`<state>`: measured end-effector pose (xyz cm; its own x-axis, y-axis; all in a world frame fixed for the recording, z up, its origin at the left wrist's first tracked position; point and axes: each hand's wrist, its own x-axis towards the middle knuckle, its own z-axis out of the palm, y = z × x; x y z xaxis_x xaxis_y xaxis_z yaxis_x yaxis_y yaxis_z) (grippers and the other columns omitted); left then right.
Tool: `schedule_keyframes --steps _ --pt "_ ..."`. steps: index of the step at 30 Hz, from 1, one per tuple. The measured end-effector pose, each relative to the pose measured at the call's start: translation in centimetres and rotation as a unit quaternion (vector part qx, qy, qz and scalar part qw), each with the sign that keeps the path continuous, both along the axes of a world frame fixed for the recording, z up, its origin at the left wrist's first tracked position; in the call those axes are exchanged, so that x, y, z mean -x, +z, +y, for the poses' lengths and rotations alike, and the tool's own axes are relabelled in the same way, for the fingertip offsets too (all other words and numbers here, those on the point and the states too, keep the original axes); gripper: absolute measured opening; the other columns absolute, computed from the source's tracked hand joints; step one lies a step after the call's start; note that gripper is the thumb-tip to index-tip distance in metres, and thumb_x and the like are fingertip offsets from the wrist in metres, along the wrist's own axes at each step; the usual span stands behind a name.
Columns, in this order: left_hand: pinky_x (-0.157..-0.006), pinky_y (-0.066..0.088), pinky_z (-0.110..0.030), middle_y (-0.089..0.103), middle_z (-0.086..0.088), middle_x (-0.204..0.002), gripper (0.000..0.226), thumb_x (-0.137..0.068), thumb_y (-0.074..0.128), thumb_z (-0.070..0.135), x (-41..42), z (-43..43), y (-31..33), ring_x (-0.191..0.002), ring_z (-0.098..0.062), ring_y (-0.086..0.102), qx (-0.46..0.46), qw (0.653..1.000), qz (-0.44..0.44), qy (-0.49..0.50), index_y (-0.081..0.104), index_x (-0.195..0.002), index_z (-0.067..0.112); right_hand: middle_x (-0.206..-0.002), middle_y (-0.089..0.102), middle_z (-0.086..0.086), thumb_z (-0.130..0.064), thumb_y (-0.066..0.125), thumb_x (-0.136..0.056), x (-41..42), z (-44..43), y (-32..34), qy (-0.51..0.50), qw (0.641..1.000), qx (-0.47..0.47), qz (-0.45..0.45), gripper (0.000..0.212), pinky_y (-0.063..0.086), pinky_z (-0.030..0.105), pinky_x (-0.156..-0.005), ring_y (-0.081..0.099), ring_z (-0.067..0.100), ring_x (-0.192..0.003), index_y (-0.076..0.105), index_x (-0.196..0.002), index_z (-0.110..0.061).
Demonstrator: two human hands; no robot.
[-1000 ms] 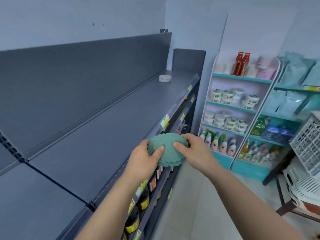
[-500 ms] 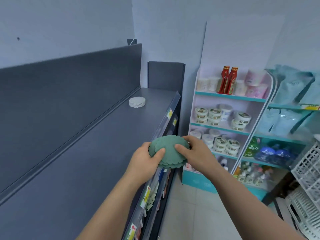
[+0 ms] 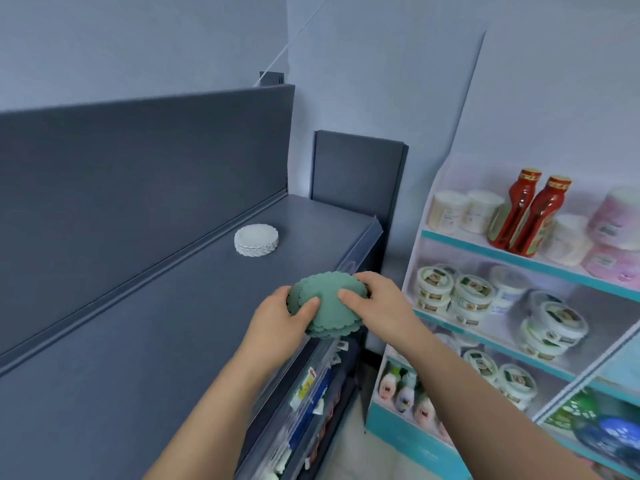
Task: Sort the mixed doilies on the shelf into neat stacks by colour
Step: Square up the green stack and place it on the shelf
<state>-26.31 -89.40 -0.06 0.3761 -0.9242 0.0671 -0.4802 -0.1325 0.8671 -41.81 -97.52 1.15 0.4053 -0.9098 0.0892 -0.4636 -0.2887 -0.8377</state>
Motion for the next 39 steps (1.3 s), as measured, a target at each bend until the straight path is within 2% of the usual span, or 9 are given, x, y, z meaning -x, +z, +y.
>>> schedule_keyframes --steps 5,10,14,18,24,28,33,36,39 --pt "-0.074 0.045 -0.021 0.068 0.009 -0.1 0.027 -0.091 0.055 0.035 -0.3 -6.4 -0.5 -0.091 -0.007 0.062 -0.002 0.998 0.007 0.056 0.062 -0.113 0.02 -0.094 0.065 -0.003 -0.03 0.062 -0.086 -1.4 -8.6 -0.4 0.063 0.998 -0.021 0.011 0.02 0.045 0.023 -0.069 0.061 0.011 -0.084 0.062 -0.101 -0.017" --pt "-0.079 0.05 -0.022 0.068 0.011 -0.103 0.03 -0.091 0.058 0.033 -2.4 -10.7 -1.3 -0.093 -0.006 0.064 -0.006 0.993 0.029 0.11 0.06 -0.118 0.021 -0.108 0.065 -0.002 -0.029 0.064 -0.085 -4.5 -14.7 -0.8 0.127 0.991 -0.042 0.018 0.034 0.051 0.036 -0.089 0.062 0.015 -0.098 0.058 -0.116 -0.018" --pt "-0.081 0.051 -0.022 0.068 0.014 -0.102 0.028 -0.089 0.061 0.029 -4.2 -13.2 -1.7 -0.094 -0.005 0.065 0.004 0.989 0.041 0.145 0.061 -0.117 0.024 -0.106 0.067 -0.003 -0.028 0.066 -0.084 -7.2 -18.4 -1.1 0.179 0.982 -0.06 0.015 0.03 0.053 0.04 -0.09 0.064 0.014 -0.098 0.06 -0.112 -0.018" --pt "-0.082 0.055 -0.029 0.07 0.014 -0.094 0.027 -0.084 0.069 0.022 -5.6 -14.7 -1.6 -0.086 -0.005 0.066 0.009 0.982 0.036 0.185 0.064 -0.11 0.025 -0.104 0.07 -0.006 -0.019 0.071 -0.08 -9.1 -21.3 -1.1 0.232 0.969 -0.082 0.002 0.032 0.054 0.039 -0.089 0.067 0.012 -0.095 0.062 -0.111 -0.021" --pt "-0.084 0.053 -0.023 0.07 0.014 -0.098 0.044 -0.075 0.077 0.016 -7.0 -16.0 -1.4 -0.089 -0.003 0.065 0.034 0.972 0.025 0.23 0.063 -0.115 0.029 -0.107 0.066 -0.011 -0.013 0.074 -0.077 -10.9 -24.6 -0.5 0.326 0.942 -0.074 -0.027 0.042 0.051 0.028 -0.089 0.063 0.008 -0.099 0.057 -0.11 -0.031" --pt "-0.092 0.046 -0.02 0.058 0.018 -0.115 0.06 -0.079 0.073 0.014 -5.6 -16.5 -2.3 -0.106 0.001 0.057 0.017 0.977 0.045 0.207 0.043 -0.126 0.036 -0.113 0.061 -0.016 -0.013 0.069 -0.08 -11.1 -25.2 -1.7 0.394 0.913 -0.11 0.006 0.05 0.048 0.024 -0.092 0.06 0.003 -0.103 0.048 -0.116 -0.039" --pt "-0.086 0.042 -0.007 0.057 0.016 -0.118 0.051 -0.091 0.056 0.006 -2.9 -17.5 -3.1 -0.105 0.007 0.055 0.033 0.974 0.081 0.211 0.029 -0.126 0.031 -0.117 0.058 -0.018 -0.016 0.059 -0.089 -11.1 -24.9 -3.1 0.427 0.891 -0.153 -0.014 0.048 0.043 0.02 -0.095 0.056 -0.006 -0.106 0.037 -0.125 -0.04" --pt "-0.085 0.045 -0.01 0.054 0.015 -0.117 0.05 -0.092 0.049 0.003 -2.7 -17.8 -3.0 -0.099 0.004 0.055 0.038 0.967 0.064 0.245 0.028 -0.126 0.033 -0.11 0.062 -0.015 -0.017 0.061 -0.089 -11.3 -25.7 -3.0 0.442 0.887 -0.133 -0.018 0.037 0.046 0.019 -0.091 0.059 -0.003 -0.1 0.044 -0.118 -0.035" --pt "-0.094 0.046 -0.02 0.051 0.012 -0.123 0.05 -0.092 0.054 0.005 -2.7 -17.5 -3.4 -0.104 0.002 0.055 0.057 0.955 0.071 0.283 0.029 -0.127 0.029 -0.119 0.058 -0.013 -0.02 0.063 -0.086 -11.6 -26.4 -2.9 0.453 0.883 -0.12 -0.011 0.044 0.045 0.025 -0.097 0.056 0.0 -0.108 0.043 -0.122 -0.035"
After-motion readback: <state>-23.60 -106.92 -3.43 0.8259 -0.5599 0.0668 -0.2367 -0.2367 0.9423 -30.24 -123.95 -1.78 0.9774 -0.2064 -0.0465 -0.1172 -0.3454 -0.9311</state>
